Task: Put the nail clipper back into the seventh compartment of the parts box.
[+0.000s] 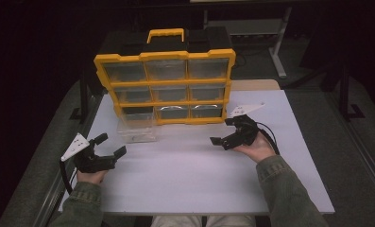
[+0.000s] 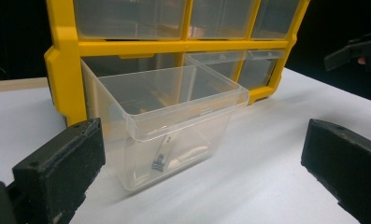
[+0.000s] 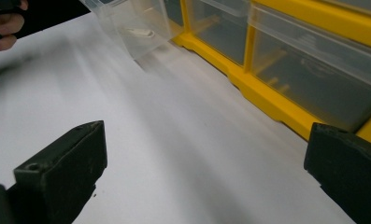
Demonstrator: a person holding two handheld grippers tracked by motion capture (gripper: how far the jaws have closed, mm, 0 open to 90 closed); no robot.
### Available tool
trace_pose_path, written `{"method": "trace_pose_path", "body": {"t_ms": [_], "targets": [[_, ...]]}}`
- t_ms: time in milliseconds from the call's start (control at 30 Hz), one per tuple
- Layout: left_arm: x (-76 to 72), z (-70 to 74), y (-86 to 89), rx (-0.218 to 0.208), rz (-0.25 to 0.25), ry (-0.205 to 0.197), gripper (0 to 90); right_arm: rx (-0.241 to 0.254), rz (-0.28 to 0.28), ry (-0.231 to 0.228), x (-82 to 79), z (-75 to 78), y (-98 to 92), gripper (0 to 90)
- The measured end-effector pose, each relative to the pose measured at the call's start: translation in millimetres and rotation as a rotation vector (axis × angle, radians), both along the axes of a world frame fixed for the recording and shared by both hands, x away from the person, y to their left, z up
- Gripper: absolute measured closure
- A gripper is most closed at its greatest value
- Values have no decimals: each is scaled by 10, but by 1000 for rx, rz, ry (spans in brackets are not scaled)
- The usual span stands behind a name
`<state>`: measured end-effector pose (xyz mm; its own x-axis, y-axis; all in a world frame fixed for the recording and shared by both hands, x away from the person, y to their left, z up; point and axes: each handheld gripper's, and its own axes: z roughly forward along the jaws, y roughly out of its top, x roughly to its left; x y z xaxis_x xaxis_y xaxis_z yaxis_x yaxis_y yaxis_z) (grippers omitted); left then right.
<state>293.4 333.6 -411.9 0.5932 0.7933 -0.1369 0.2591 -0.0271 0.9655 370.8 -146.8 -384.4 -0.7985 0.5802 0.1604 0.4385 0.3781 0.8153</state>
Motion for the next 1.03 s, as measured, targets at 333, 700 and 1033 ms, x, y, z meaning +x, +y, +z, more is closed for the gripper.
{"method": "trace_pose_path", "body": {"t_ms": [333,700,1033], "targets": [[0,5,-11,4,-2,-4,0,58,-45,-40,-164,-73,-344,0],[3,4,-16,7,-2,-3,0,156,-120,-96,-339,-175,-677,0],[5,5,-20,8,-4,-4,0,206,-193,-151,-510,-256,-942,0]]}}
